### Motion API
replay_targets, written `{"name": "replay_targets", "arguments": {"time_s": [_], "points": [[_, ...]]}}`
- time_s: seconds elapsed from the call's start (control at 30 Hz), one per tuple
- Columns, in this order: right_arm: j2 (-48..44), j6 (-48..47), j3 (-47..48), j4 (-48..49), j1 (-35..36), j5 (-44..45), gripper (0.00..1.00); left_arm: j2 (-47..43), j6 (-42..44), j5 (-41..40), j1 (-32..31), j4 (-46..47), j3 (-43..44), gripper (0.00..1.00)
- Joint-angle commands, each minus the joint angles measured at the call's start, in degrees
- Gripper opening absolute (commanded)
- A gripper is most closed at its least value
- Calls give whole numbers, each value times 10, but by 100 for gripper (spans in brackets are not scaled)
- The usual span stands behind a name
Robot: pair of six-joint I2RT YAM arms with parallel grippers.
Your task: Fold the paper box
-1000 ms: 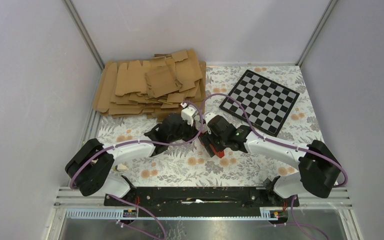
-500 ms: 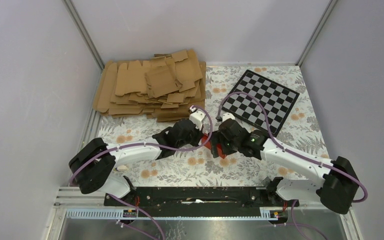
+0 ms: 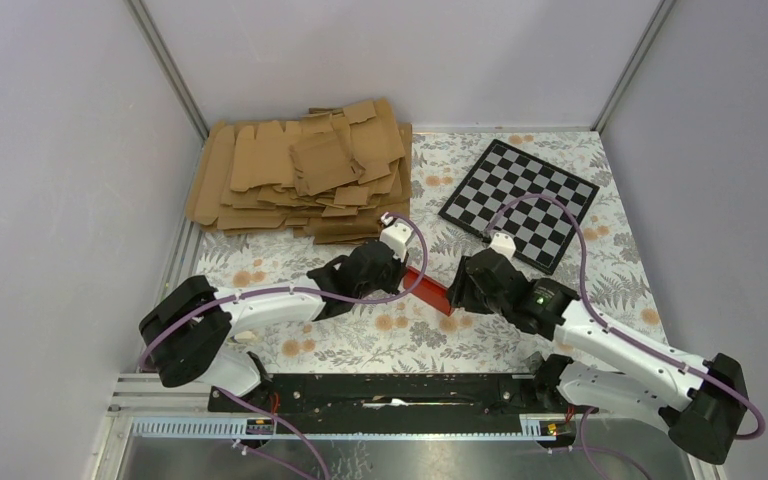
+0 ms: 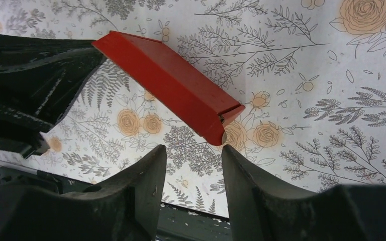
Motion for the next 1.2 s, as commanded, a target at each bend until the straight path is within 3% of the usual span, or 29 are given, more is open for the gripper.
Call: {"name": "replay_targets", "arguments": {"time_s": [0.0, 0.23, 0.7, 1.03, 1.17], "points": [[25, 8, 8, 9, -6, 15, 51, 10, 2, -14, -3, -23, 21, 0], [51, -19, 8, 10, -7, 24, 47, 10, 3, -12, -4, -22, 24, 0], [88, -42, 25, 23, -11, 43, 25, 10, 4, -5, -7, -28, 33, 0], [86, -21, 33, 23, -40, -16, 6, 6, 11, -17, -20, -42, 43, 0], [83, -4, 32, 24, -56, -43, 4, 8, 16, -24, -24, -42, 43, 0]]}}
